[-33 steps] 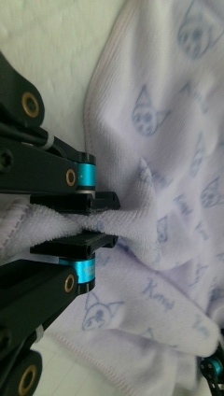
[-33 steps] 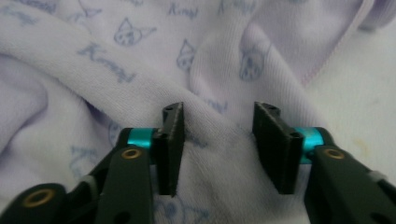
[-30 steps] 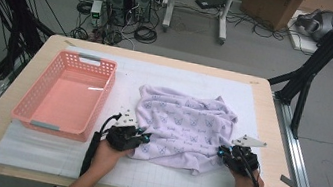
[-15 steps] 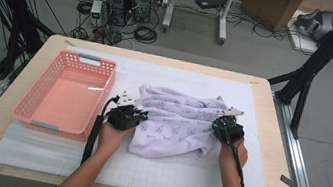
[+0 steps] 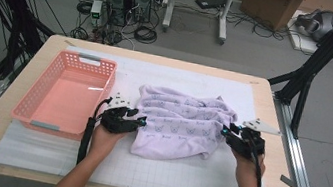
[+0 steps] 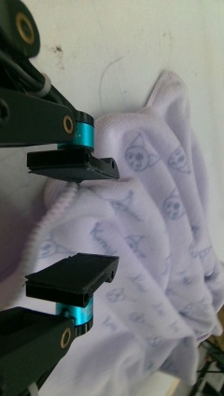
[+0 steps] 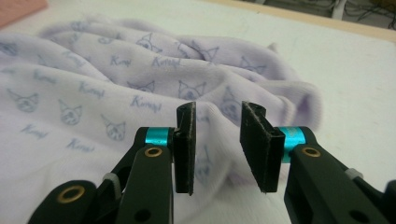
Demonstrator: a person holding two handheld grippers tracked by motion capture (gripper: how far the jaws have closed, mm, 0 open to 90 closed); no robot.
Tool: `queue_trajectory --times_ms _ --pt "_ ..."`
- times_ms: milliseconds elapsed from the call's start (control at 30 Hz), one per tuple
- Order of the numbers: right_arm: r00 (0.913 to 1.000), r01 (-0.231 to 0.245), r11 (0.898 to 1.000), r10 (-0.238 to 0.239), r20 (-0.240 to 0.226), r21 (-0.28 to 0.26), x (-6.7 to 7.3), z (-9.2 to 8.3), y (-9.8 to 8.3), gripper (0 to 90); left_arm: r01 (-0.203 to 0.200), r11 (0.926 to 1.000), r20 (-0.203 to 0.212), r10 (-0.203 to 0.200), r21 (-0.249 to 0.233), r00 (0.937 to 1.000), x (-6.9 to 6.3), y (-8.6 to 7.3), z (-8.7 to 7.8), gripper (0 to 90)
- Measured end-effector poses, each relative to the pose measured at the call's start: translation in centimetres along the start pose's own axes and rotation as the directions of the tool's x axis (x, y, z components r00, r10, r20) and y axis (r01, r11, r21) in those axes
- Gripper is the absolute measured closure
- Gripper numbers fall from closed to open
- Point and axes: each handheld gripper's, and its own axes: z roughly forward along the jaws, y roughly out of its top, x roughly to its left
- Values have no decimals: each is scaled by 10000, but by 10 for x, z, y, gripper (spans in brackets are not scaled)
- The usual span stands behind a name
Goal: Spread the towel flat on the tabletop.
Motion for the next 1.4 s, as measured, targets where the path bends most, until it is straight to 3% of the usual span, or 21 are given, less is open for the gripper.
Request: queue_trajectory --times_ms 133,200,267,433,567,633,733,900,1067,1167,1267,1367,1400 --pt "9993 -375 9992 375 2 -109 -11 -25 -16 684 275 9996 379 -272 -71 9989 -4 -11 -11 483" --pt "9990 -455 9987 455 2 241 -16 -31 -27 702 409 9991 631 -415 119 9971 -6 -18 -14 475" --pt "9994 -351 9971 346 93 677 -18 -30 -36 708 431 9985 910 -459 328 9948 -8 -23 -17 466" --pt "9984 -455 9896 497 -277 1365 -15 -14 -53 721 258 9972 1579 -367 700 9868 -20 -28 -18 461" --pt "9979 -230 9851 330 -560 1706 -4 0 -55 682 -193 9912 1236 30 1313 9923 -28 -33 -8 484" --pt "9977 -131 9842 245 -627 1768 1 5 -55 631 -312 9869 1049 146 1582 9944 -31 -34 -5 608" --pt "9986 -103 9843 192 -485 1764 9 11 -56 558 -440 9864 913 297 1581 9954 -31 -34 -6 809" --pt "9969 -15 9846 153 -770 1749 22 19 -51 550 -388 9897 878 269 1375 9958 -31 -35 -9 832" --pt "9972 -197 9895 297 -680 1435 35 35 -41 496 -200 9930 930 91 1168 9956 -29 -36 -12 815" --pt "9980 96 9874 5 -636 1580 49 47 -36 471 -255 9928 951 143 1171 9954 -30 -36 -12 810" --pt "9961 863 9836 -821 -329 1585 62 54 -31 550 -171 9934 996 58 1132 9950 -29 -36 -13 816" --pt "9930 1148 9779 -1081 -472 1750 65 58 -26 787 -125 9941 992 18 1080 9951 -27 -36 -15 826" --pt "9893 1445 9718 -1380 -474 1865 66 57 -24 814 -113 9942 988 7 1067 9951 -26 -36 -15 827"
